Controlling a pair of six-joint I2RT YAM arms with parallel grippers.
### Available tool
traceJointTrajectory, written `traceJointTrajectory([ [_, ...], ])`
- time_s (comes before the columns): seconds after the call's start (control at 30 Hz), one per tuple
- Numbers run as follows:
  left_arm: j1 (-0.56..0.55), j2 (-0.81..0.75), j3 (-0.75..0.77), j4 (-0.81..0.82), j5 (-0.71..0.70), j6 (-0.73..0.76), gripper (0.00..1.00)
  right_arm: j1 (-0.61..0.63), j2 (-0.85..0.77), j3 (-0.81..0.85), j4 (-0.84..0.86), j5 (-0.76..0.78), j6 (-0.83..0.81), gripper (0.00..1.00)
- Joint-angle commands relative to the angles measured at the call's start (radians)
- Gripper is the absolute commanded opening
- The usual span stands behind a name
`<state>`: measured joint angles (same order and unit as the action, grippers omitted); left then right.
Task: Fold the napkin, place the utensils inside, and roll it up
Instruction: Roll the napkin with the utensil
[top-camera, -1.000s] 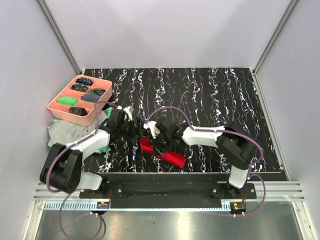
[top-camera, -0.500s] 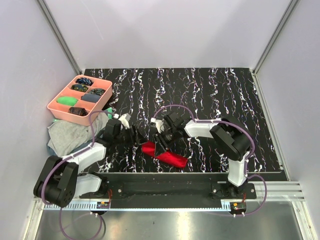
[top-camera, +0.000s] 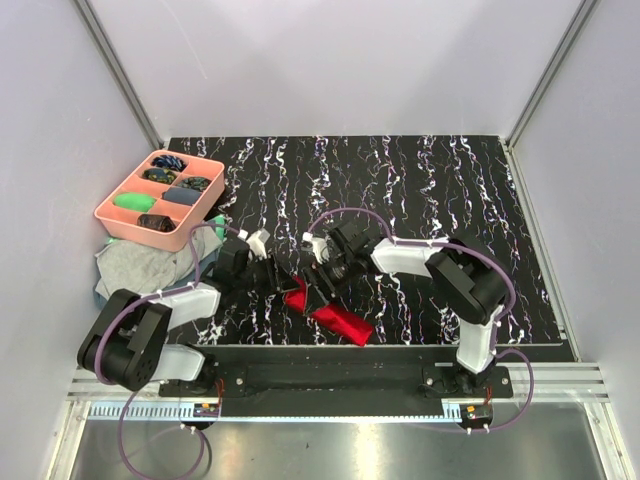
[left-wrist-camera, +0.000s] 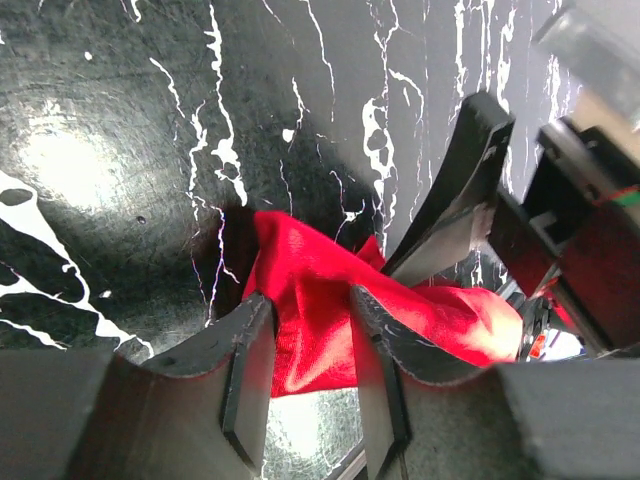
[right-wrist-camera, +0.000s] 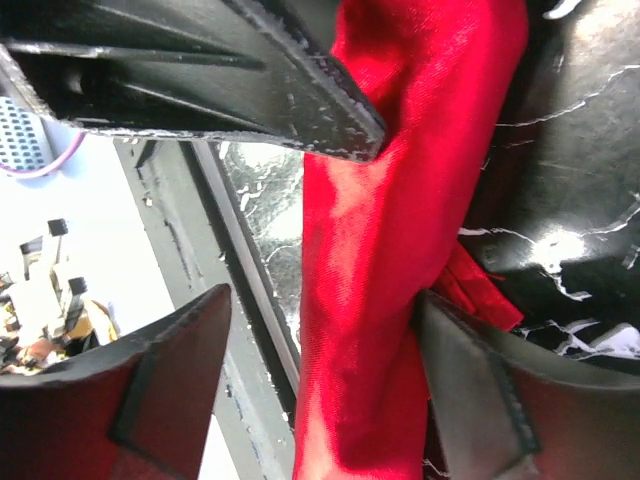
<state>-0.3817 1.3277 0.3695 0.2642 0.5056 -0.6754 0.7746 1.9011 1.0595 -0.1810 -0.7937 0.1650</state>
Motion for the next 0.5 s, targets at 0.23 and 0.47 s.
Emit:
traceJointTrajectory([
  [0.23,-0.005,-0.05,0.052,-0.087,-0.061,0.048,0.42,-0.003,-0.203,-0.075,-0.092,0.367,-0.099,1.0],
  [0.47,-0.005,-0.062,0.072,-0.122,-0.072,0.074,0.45,0.011,-0.226,-0.108,-0.081,0.426,-0.102,1.0],
])
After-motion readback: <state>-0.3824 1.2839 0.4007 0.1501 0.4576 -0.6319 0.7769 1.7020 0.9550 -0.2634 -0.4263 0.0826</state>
